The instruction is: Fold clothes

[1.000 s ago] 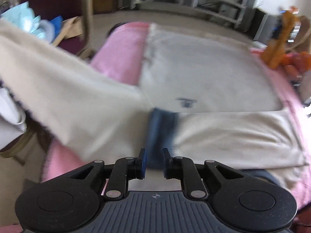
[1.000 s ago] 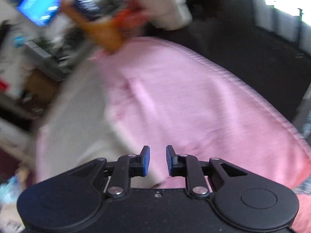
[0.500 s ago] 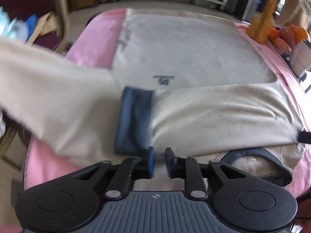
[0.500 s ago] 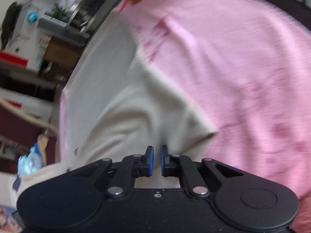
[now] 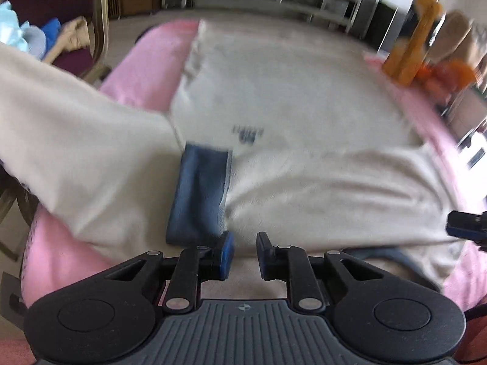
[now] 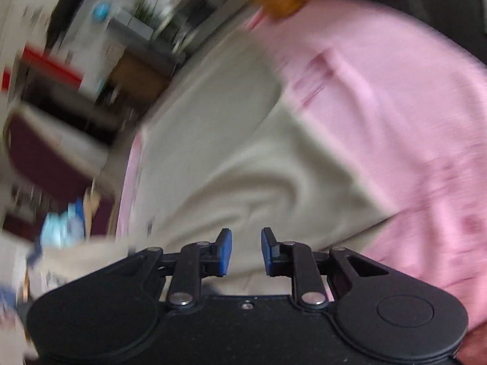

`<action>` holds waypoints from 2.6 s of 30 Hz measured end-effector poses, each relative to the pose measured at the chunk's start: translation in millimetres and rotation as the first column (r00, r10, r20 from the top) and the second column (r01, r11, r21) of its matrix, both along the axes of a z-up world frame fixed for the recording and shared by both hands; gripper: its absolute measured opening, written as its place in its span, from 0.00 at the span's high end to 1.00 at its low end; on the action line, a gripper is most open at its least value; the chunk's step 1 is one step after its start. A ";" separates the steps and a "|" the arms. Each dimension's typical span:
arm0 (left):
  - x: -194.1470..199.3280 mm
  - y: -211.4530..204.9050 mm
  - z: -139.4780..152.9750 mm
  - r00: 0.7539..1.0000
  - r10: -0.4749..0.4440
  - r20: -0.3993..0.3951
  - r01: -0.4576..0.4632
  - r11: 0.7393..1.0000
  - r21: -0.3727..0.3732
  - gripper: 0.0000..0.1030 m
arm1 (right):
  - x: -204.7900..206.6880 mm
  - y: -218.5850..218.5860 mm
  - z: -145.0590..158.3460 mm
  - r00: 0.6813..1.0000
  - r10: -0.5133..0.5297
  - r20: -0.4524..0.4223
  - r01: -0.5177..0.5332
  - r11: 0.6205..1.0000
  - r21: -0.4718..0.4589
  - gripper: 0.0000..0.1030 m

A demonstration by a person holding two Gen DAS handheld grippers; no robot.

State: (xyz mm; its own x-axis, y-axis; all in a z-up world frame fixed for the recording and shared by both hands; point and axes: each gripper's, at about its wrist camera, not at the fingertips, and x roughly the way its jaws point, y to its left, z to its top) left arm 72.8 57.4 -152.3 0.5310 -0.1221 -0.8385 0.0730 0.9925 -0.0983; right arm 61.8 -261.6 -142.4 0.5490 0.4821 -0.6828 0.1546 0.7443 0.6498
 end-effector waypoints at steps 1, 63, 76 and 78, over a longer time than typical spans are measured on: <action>-0.4 0.6 0.9 1.000 -0.002 -0.001 0.002 1.000 0.003 0.77 | 2.9 5.1 -3.2 1.000 0.015 -0.019 -0.016 1.000 -0.023 0.80; -43.9 5.8 231.6 0.704 -0.040 0.709 -0.216 0.939 0.268 0.97 | -12.5 -60.8 51.9 0.970 -0.200 0.137 0.173 0.967 0.188 0.42; -53.4 -172.4 101.1 0.814 -0.382 0.436 0.258 0.912 0.318 0.81 | -4.1 -82.8 30.4 0.960 -0.258 0.110 0.228 0.945 0.233 0.42; -56.4 -166.0 89.9 0.834 -0.389 0.391 0.285 0.911 0.298 0.76 | -3.5 -84.5 30.1 0.959 -0.259 0.111 0.230 0.947 0.224 0.42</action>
